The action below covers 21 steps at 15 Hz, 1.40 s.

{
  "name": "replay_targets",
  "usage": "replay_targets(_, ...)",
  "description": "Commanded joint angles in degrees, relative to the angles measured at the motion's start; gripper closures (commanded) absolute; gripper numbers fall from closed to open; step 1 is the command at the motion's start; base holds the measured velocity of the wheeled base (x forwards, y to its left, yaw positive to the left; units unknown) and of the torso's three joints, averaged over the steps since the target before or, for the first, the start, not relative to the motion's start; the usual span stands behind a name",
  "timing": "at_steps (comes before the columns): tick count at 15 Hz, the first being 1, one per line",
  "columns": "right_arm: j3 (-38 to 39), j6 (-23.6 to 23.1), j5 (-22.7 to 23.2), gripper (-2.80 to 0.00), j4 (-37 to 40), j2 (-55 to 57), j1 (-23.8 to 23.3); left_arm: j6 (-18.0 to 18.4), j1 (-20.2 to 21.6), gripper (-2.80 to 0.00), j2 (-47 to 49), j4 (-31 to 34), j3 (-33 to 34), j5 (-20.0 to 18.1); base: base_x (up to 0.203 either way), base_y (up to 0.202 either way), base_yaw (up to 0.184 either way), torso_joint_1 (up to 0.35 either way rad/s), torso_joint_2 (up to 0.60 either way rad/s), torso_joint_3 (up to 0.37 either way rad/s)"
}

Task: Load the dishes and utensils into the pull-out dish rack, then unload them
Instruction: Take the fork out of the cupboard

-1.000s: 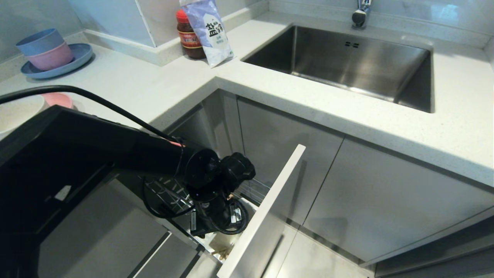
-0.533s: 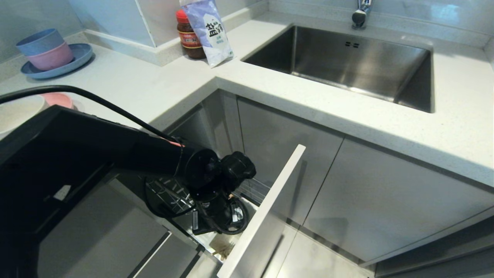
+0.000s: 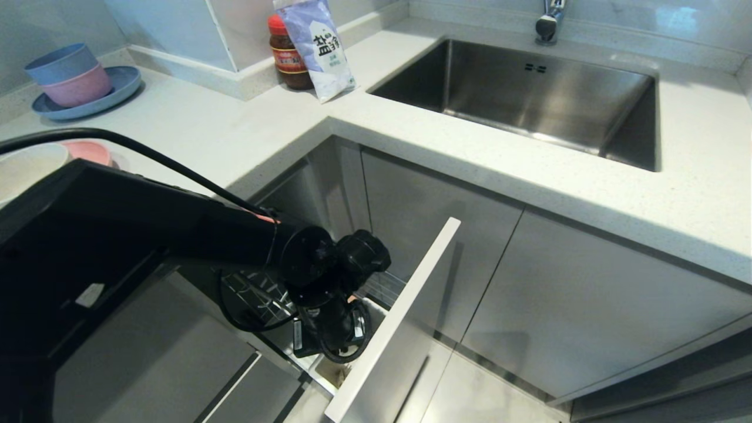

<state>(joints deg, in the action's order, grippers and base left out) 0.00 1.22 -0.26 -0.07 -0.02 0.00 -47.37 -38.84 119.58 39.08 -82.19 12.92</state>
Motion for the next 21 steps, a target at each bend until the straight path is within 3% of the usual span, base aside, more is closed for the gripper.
replay_targets(1,0.09,0.01,-0.01,0.00,-0.01,-0.15,0.00,-0.26,-0.24,0.00,-2.59,0.43,0.23,0.03,0.000,0.000,0.000,0.000,0.00,0.000)
replay_targets(13,0.09,0.01,-0.01,0.00,-0.01,-0.15,0.00,0.00,-1.80,0.00,-12.78,2.89,0.44,-0.62,0.000,0.000,0.000,0.000,0.00,0.000)
replay_targets(21,0.09,0.01,-0.01,0.00,-0.01,-0.15,0.00,0.18,-3.21,0.00,-16.09,11.80,-2.54,-3.17,0.000,0.000,0.000,0.000,0.00,0.000)
